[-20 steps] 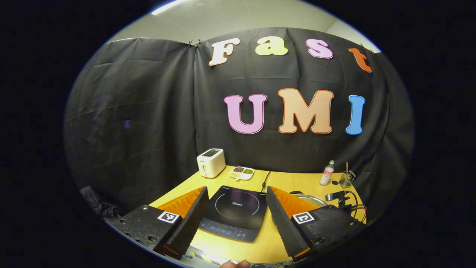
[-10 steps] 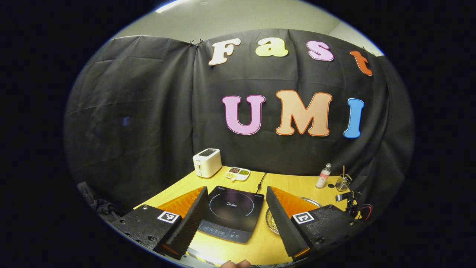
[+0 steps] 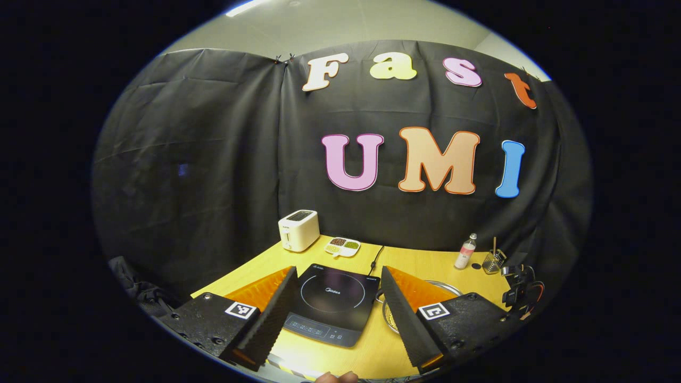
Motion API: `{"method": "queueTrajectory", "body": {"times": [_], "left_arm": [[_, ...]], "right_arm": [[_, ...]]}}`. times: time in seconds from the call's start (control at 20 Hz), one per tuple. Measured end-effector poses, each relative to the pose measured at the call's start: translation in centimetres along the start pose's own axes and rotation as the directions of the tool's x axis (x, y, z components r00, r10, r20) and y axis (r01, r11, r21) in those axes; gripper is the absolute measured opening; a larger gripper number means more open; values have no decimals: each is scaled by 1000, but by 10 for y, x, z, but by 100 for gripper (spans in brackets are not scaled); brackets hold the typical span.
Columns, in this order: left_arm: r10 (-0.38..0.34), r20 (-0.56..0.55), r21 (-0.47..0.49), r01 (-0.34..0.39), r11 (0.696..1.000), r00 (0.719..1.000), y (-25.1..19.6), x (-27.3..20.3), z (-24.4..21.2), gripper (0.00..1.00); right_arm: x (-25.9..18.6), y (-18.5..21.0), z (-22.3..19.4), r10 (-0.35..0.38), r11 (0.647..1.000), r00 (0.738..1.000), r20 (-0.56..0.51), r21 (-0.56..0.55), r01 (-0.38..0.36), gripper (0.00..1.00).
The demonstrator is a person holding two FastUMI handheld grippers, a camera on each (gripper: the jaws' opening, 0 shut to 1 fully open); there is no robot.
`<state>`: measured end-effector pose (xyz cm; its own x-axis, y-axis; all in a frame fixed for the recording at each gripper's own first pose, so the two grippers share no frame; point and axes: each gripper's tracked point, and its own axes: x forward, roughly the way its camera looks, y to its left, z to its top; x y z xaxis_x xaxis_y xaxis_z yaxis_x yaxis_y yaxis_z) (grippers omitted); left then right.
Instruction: First push the handle of the pot to place it horizontally, then grasp the pot with both hands and set it on the induction cooktop.
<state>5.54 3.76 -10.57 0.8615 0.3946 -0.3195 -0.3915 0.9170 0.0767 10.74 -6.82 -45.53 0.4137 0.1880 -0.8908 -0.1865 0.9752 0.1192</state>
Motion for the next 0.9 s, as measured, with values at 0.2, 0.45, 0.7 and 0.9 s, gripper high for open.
{"method": "queueTrajectory", "body": {"times": [0.2, 0.45, 0.7, 0.9], "left_arm": [[-8, 6, 16, 7, 1000, 1000, -4, 5, 4, 95], [-20, 19, 35, 19, 999, 1000, -6, 12, 10, 91], [-70, 0, 15, 70, 997, 998, -14, 29, 4, 91], [-166, -41, 19, 167, 986, 985, -28, 52, -13, 91]], "right_arm": [[5, -16, 19, -22, 999, 999, 23, 23, 22, 0], [10, -25, 34, -46, 998, 998, 36, 41, 44, 2], [0, -28, 32, -79, 996, 996, 46, 48, 76, 0], [-13, -28, 38, -120, 988, 990, 72, 105, 112, 0]]}}
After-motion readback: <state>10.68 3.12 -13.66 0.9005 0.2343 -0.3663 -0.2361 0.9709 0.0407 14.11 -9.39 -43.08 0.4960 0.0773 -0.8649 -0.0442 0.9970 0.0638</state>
